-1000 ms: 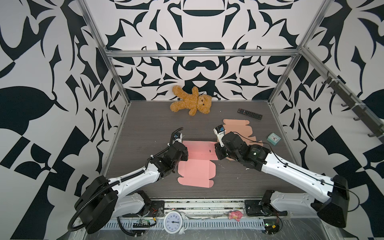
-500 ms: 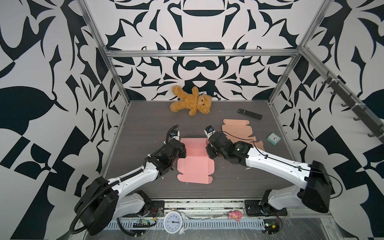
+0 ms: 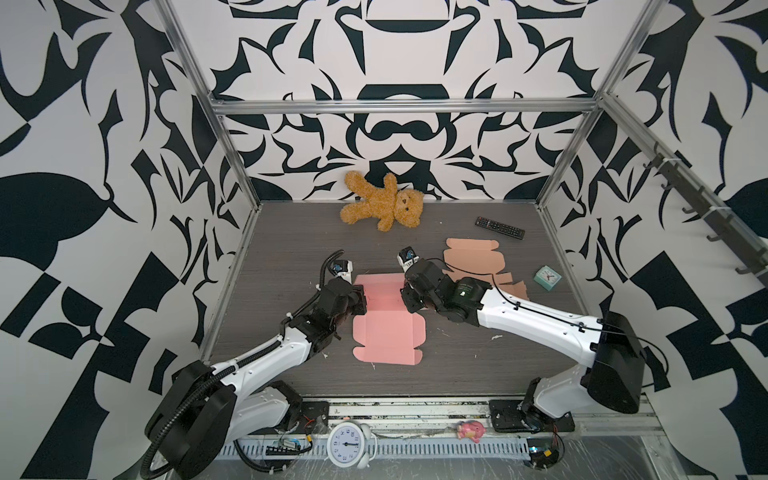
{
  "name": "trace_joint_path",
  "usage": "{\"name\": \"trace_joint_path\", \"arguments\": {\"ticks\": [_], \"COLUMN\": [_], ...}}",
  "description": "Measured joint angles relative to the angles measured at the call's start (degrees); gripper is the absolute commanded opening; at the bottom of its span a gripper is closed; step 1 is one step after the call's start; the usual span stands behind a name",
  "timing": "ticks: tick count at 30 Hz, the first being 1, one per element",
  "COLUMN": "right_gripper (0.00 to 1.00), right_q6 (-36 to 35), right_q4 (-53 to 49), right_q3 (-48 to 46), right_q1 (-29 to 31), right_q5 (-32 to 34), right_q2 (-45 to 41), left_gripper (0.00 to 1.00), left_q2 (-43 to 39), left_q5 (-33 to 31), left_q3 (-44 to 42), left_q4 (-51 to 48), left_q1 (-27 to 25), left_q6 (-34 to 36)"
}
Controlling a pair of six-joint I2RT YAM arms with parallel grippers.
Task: Fold the paper box
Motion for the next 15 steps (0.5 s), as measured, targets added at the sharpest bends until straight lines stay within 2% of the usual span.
{"name": "trace_joint_path", "arguments": {"ticks": [8,15], "right_gripper": [0.11,0.10], "right_q6": [-0.2,0.4], "right_q4": [4.3,7.8], "right_q3": [-5.9,-12.7], "right_q1": [0.8,1.1], "right_q5": [-0.1,-2.7], "right_q2": [-6.8,-15.9], "left_gripper": [0.06,0.06], "left_q2": [-0.1,-1.9], "left_q5": [2.7,4.2], "left_q3": [-0.6,0.6], "left_q4": [-0.6,-6.1], "left_q1": [2.8,5.1], "left_q6": [-0.5,-1.2]}}
